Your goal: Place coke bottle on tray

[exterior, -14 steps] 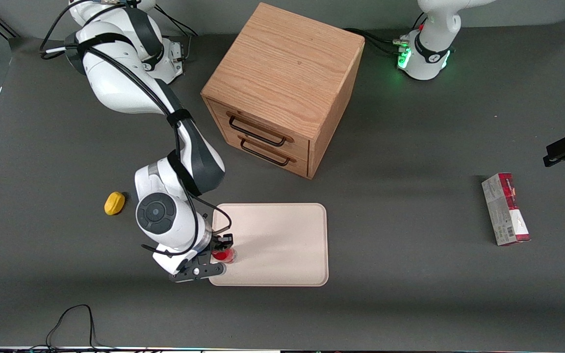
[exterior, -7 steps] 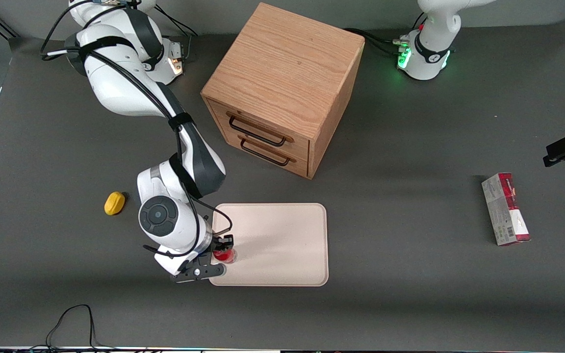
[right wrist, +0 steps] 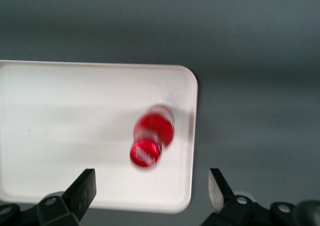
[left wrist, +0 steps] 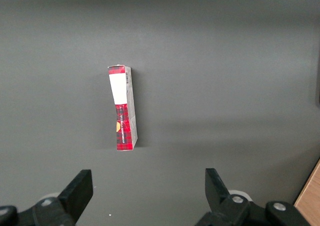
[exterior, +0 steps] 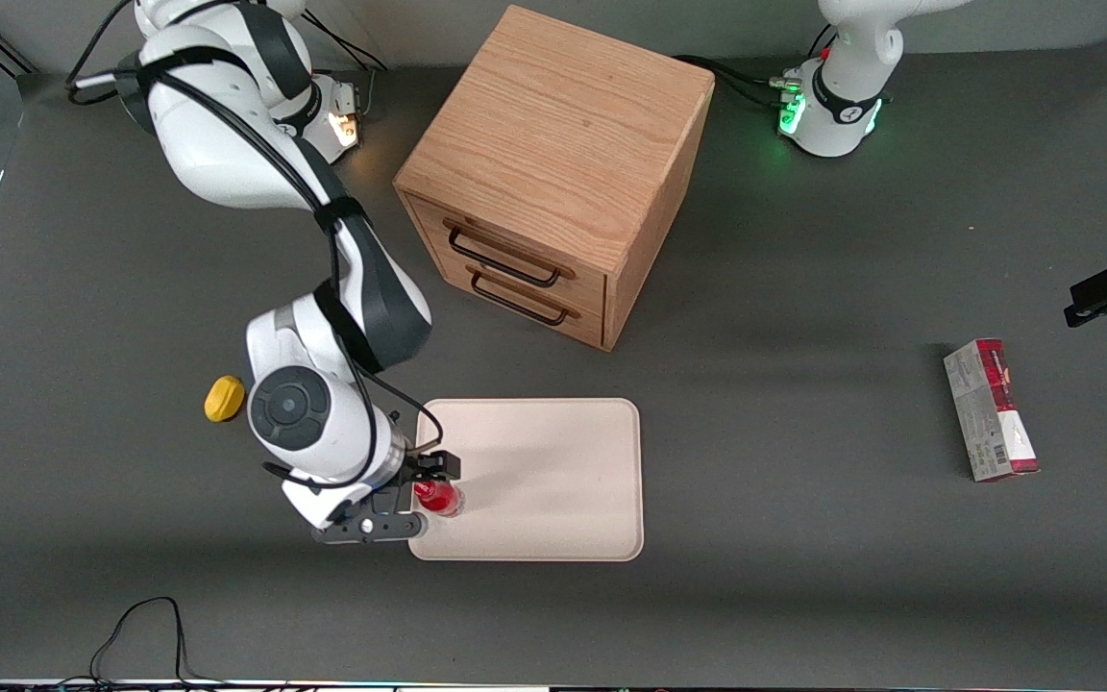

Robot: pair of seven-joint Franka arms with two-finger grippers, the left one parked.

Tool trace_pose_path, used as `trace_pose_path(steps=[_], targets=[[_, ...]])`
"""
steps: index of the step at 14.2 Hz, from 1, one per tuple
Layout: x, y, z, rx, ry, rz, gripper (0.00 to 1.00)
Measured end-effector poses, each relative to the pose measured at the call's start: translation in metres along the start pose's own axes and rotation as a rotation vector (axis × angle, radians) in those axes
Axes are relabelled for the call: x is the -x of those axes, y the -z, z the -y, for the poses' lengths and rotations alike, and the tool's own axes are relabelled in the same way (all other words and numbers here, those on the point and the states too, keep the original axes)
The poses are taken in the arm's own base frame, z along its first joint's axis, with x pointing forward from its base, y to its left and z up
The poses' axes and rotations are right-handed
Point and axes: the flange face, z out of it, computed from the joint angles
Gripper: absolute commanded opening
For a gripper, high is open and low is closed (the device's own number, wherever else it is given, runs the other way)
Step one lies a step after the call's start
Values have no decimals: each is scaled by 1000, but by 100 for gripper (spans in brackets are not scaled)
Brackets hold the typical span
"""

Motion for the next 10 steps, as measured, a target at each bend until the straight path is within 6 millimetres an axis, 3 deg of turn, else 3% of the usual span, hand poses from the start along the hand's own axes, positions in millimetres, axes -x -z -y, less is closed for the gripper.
trace_pose_path(steps=[6,10], targets=[[55,126,-24,63,-55,132,100],[82,185,-54,83,-75,162,100]])
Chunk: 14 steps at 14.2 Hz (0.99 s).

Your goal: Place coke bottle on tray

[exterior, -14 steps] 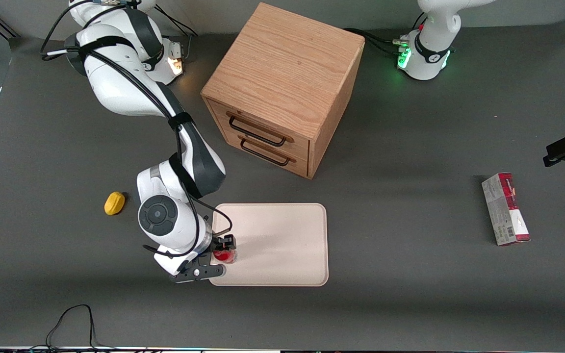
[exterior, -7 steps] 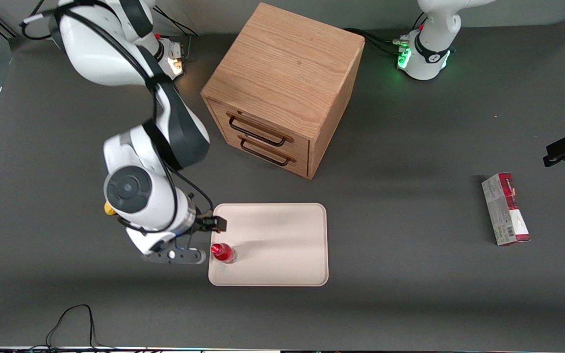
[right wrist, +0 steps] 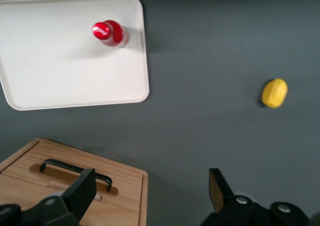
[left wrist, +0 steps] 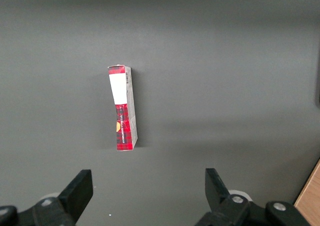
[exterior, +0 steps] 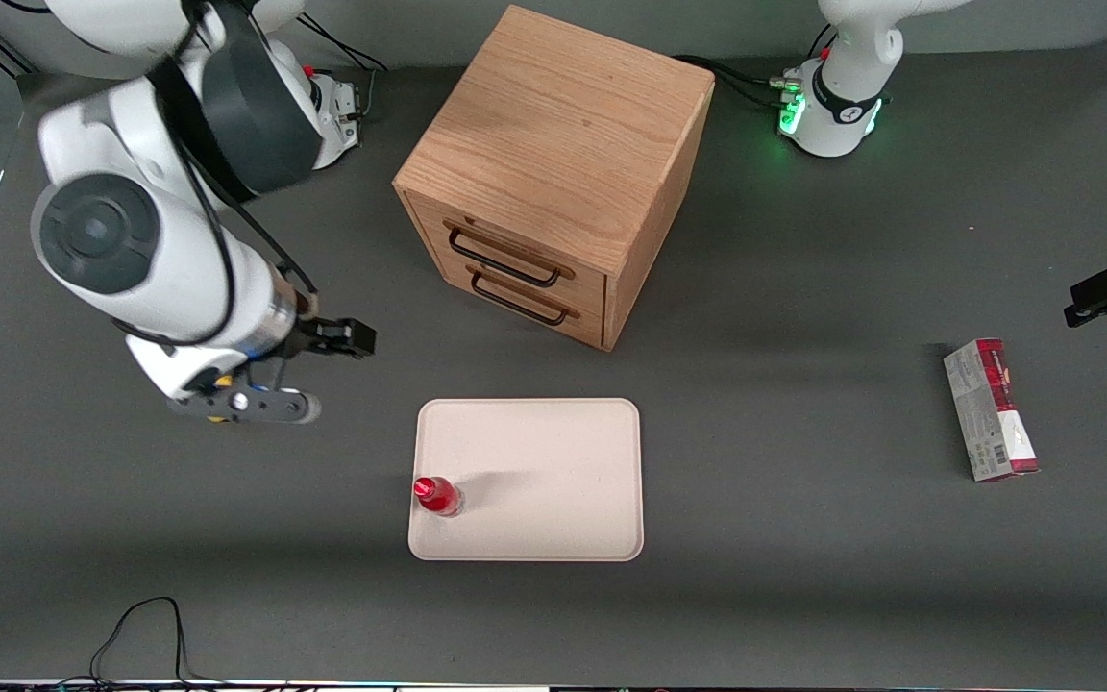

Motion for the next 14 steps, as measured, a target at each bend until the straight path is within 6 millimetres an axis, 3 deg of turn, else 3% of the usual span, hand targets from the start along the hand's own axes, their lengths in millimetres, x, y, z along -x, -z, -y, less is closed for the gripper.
trace_pose_path(steps=[2,5,8,11,14], targets=[[6,16,-36,-9,-18,-6,100],[12,33,-113,-54,-89,-38,100],[31,40,-180,-88,-101,-72,100],[45,36,-217,-101,-130,-94,100],[54,26,-229,-102,-89,-100,100]])
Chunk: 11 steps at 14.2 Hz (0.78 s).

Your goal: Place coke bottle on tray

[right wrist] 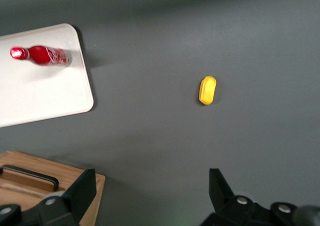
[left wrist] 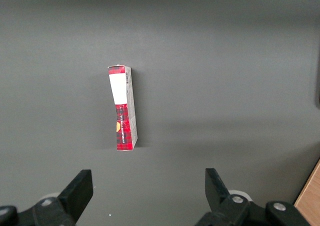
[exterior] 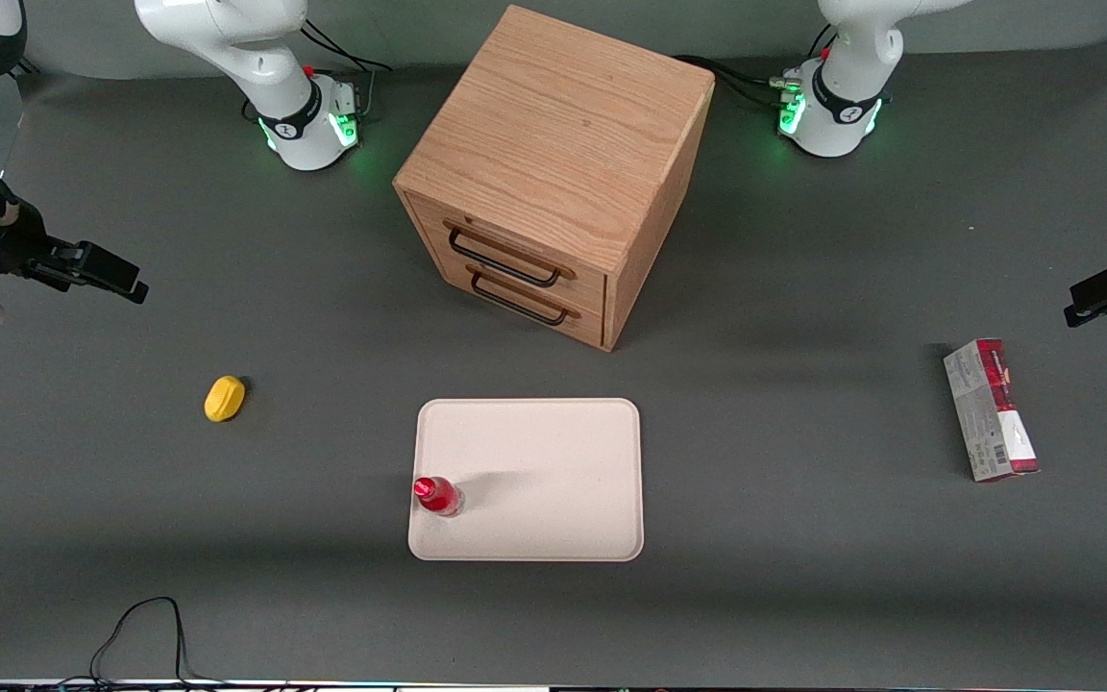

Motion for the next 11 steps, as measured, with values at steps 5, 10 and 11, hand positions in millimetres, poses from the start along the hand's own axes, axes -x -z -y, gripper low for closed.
trace_pose_path(steps=[5,10,11], targets=[[-6,1,-33,-3,74,-11,100],[-5,5,-37,22,103,-20,100],[-5,5,-38,24,108,-20,100]])
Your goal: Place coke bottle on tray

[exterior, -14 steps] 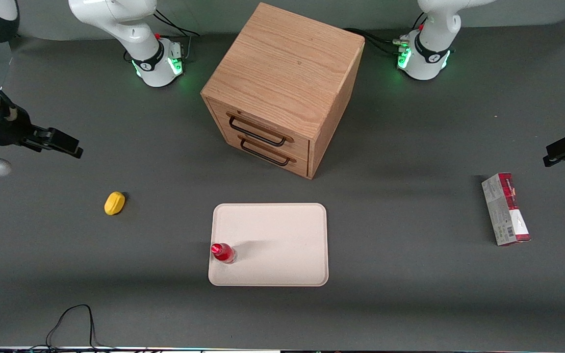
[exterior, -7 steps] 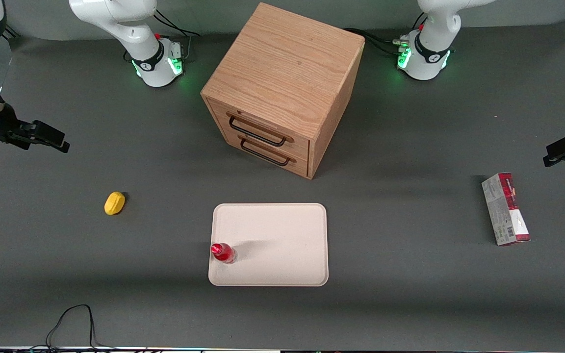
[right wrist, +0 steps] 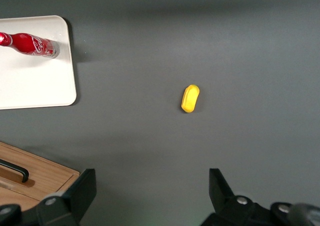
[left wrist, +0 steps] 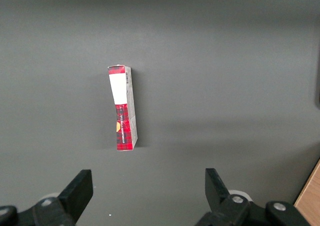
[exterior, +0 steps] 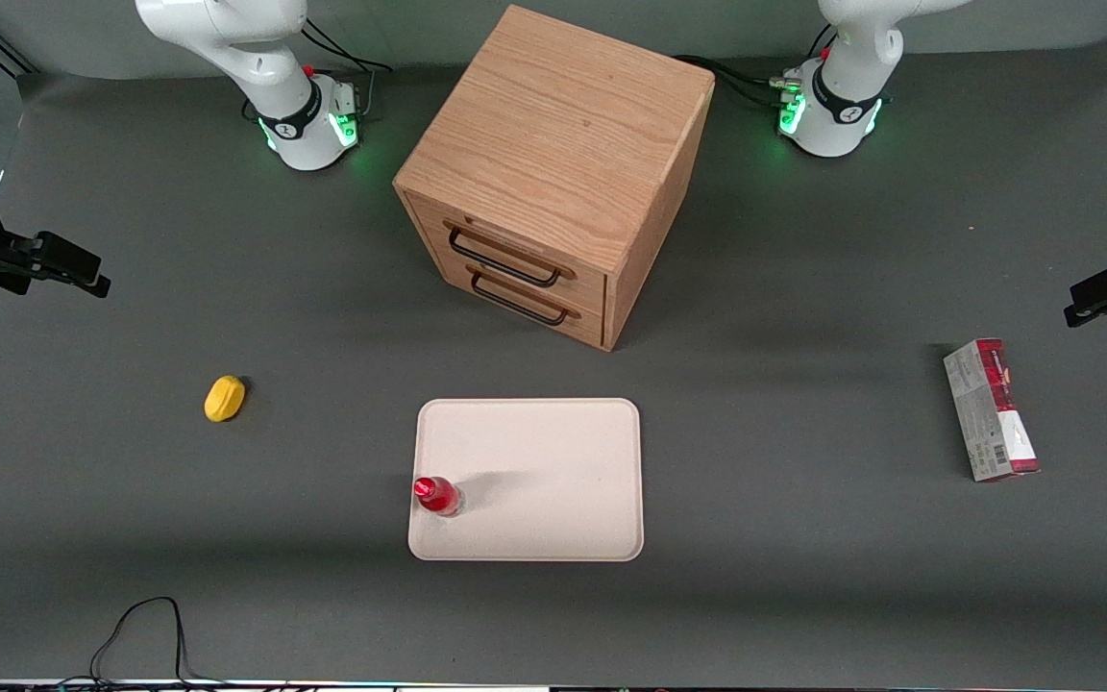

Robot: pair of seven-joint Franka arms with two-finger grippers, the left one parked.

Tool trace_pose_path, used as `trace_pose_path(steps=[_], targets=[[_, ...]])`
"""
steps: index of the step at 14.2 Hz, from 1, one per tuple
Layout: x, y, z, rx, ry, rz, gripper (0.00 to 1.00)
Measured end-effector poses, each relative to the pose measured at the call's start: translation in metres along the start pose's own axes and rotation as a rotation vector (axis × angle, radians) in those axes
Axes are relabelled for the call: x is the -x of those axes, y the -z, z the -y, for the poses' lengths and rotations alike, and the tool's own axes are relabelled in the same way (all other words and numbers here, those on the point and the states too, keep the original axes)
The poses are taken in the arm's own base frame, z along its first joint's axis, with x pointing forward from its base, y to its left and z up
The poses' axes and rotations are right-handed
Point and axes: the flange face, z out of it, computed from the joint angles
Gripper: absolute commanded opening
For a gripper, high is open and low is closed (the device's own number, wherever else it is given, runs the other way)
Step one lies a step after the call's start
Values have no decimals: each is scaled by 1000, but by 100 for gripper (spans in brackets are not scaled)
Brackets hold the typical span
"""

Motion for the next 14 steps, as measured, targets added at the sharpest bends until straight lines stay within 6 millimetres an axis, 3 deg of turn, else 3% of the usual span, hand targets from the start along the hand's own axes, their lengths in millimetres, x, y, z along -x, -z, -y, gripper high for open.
trace_pose_path(steps=[14], targets=[[1,-2,-10,1,-16,16,100]])
